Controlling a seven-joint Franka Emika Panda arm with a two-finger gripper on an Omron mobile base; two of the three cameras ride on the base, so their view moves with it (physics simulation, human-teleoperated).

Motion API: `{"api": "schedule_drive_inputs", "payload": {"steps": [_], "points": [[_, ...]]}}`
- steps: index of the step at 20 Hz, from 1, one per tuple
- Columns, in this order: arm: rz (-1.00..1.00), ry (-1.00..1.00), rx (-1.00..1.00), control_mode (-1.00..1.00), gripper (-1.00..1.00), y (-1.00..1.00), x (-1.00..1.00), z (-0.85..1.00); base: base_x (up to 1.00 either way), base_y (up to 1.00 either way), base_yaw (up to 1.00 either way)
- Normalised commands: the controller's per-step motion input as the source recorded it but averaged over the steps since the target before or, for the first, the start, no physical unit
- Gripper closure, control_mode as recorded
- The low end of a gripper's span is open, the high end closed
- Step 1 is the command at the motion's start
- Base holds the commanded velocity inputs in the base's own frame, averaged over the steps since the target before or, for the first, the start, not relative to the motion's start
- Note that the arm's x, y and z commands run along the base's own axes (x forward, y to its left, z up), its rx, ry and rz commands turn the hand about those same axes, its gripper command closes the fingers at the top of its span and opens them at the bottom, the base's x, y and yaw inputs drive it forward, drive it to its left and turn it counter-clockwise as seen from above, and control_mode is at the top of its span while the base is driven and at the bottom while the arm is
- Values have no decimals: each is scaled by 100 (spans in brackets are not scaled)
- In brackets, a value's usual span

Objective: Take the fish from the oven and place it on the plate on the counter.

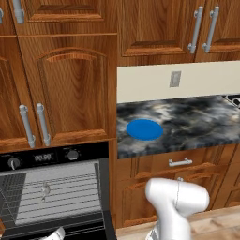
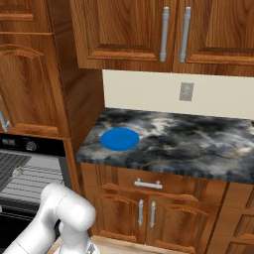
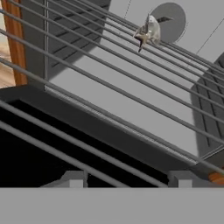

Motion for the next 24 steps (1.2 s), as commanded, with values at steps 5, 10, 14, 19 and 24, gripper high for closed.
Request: {"api": "schedule_drive_inputs", "payload": {"steps": [5,10,14,19,24], "points": [[4,2,6,-100,100,4,-100,-41,0,0,0],[1,-13,0,-100,100,2,-83,30,0,0,0],[0,-25,5,-100,100,0,-61,87,0,0,0],[0,-31,11,-100,100,0,-46,100,0,0,0],[0,-22,15,-100,100,-4,-12,99,0,0,0]]}}
